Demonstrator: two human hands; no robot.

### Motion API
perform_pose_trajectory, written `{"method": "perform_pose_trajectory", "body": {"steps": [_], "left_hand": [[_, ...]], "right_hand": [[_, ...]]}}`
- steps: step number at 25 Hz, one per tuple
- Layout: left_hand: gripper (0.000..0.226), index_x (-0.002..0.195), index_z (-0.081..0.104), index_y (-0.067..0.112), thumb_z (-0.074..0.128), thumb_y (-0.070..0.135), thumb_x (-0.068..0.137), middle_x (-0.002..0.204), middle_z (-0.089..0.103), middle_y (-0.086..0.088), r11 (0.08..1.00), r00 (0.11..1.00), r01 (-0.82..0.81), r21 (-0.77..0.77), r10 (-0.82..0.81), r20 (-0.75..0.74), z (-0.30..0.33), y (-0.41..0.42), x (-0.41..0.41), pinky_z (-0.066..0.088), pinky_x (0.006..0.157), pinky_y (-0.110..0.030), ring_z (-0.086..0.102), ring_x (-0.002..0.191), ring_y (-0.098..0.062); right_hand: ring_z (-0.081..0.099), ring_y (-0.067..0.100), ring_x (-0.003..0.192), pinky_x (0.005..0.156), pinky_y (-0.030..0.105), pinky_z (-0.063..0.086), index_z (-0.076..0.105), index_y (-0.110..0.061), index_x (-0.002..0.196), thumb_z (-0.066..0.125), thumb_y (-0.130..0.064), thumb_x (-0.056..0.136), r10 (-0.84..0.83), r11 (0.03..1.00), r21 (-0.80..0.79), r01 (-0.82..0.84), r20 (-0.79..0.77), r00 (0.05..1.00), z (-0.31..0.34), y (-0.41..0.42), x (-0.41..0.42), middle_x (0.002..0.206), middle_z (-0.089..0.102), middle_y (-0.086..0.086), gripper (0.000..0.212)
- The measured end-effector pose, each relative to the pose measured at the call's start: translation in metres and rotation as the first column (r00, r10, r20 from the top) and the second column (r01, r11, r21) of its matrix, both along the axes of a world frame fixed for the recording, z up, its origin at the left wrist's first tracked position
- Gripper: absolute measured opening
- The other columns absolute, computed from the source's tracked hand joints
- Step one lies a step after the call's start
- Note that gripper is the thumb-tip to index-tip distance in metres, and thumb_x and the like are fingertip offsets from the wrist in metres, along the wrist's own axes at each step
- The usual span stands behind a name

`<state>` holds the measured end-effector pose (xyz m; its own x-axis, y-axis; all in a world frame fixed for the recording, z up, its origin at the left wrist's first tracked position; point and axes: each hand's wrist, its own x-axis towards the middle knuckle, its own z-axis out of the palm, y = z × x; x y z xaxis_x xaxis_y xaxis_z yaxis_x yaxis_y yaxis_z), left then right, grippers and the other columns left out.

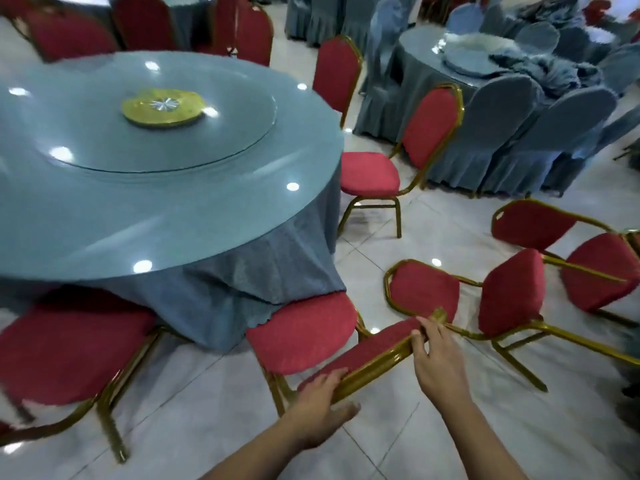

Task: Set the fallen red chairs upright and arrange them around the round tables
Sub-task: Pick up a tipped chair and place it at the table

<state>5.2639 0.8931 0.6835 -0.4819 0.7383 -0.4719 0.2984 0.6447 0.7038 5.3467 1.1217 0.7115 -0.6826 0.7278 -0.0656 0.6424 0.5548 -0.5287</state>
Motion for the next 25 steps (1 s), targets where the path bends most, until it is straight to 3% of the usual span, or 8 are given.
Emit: {"method": "perform_pose_trajectory", "body": {"steps": [3,8,11,14,16,19,22,25], "left_hand": [[0.044,0.140,0.044,0.036,0.051,0.049,0.098,0.131,0.058,0.004,0.971,0.963,-0.237,0.037,0.240,-0.120,0.000,0.010,0.029,0.042,0.091,-0.023,0.056,0.117,-0.019],[0.038,0.132,0.041,0.032,0.047,0.050,0.100,0.127,0.058,-0.002,0.972,0.952,-0.231,-0.050,0.215,-0.219,0.001,0.018,0.103,0.049,0.089,-0.034,0.057,0.110,-0.024],[0.040,0.132,0.040,0.034,0.047,0.053,0.098,0.131,0.057,0.001,0.956,0.937,-0.284,-0.077,0.260,-0.232,-0.002,0.008,0.134,0.046,0.087,-0.027,0.057,0.111,-0.020],[0.040,0.136,0.040,0.037,0.046,0.053,0.099,0.128,0.057,0.004,0.930,0.902,-0.364,-0.050,0.339,-0.265,0.003,-0.029,0.142,0.045,0.086,-0.024,0.057,0.109,-0.014],[0.036,0.135,0.040,0.041,0.046,0.050,0.101,0.122,0.057,0.008,0.909,0.880,-0.409,-0.076,0.372,-0.296,0.006,-0.060,0.144,0.047,0.089,-0.027,0.054,0.105,-0.009],[0.033,0.131,0.041,0.048,0.048,0.050,0.099,0.113,0.054,0.017,0.872,0.846,-0.479,-0.102,0.427,-0.319,0.011,-0.093,0.147,0.047,0.088,-0.024,0.051,0.099,0.000],[0.037,0.128,0.049,0.044,0.058,0.048,0.093,0.109,0.058,0.015,0.850,0.812,-0.514,-0.114,0.440,-0.384,0.013,-0.083,0.148,0.048,0.084,-0.024,0.055,0.097,-0.003],[0.034,0.120,0.062,0.037,0.069,0.027,0.088,0.099,0.070,0.012,0.814,0.749,-0.579,-0.049,0.507,-0.427,0.008,-0.057,0.146,0.046,0.078,-0.016,0.063,0.093,-0.008]], "right_hand": [[0.032,0.026,0.145,0.117,0.045,0.026,0.053,-0.019,0.141,0.039,-0.039,0.106,0.176,0.984,-0.017,-0.175,0.059,0.983,-0.015,0.044,0.002,0.157,0.039,0.008,0.043],[0.026,0.029,0.149,0.121,0.046,0.020,0.057,-0.012,0.138,0.038,-0.034,0.106,0.309,0.950,-0.062,-0.306,0.040,0.950,-0.033,0.089,0.026,0.151,0.047,0.013,0.043],[0.030,0.030,0.146,0.120,0.048,0.019,0.064,-0.014,0.131,0.031,-0.040,0.108,0.352,0.932,-0.087,-0.352,-0.013,0.936,-0.037,0.088,0.031,0.146,0.052,0.014,0.048],[0.042,0.032,0.134,0.115,0.050,0.024,0.071,-0.018,0.120,0.027,-0.049,0.104,0.430,0.899,-0.054,-0.435,-0.080,0.899,-0.039,0.053,0.032,0.133,0.060,0.012,0.055],[0.050,0.024,0.115,0.109,0.051,0.031,0.071,-0.022,0.109,0.027,-0.054,0.103,0.487,0.872,-0.020,-0.489,-0.069,0.871,-0.042,0.029,0.039,0.113,0.064,0.002,0.055],[0.045,0.013,0.091,0.103,0.053,0.038,0.066,-0.028,0.091,0.025,-0.056,0.102,0.592,0.806,0.037,-0.591,-0.055,0.804,-0.048,0.011,0.046,0.089,0.058,-0.009,0.051],[0.045,0.013,0.082,0.093,0.049,0.044,0.060,-0.027,0.082,0.021,-0.058,0.099,0.609,0.793,0.050,-0.608,-0.087,0.788,-0.052,0.013,0.044,0.078,0.051,-0.011,0.053],[0.045,0.018,0.075,0.081,0.045,0.043,0.056,-0.022,0.074,0.023,-0.052,0.100,0.586,0.809,0.065,-0.584,-0.149,0.796,-0.055,0.015,0.044,0.070,0.047,-0.007,0.052]]}}
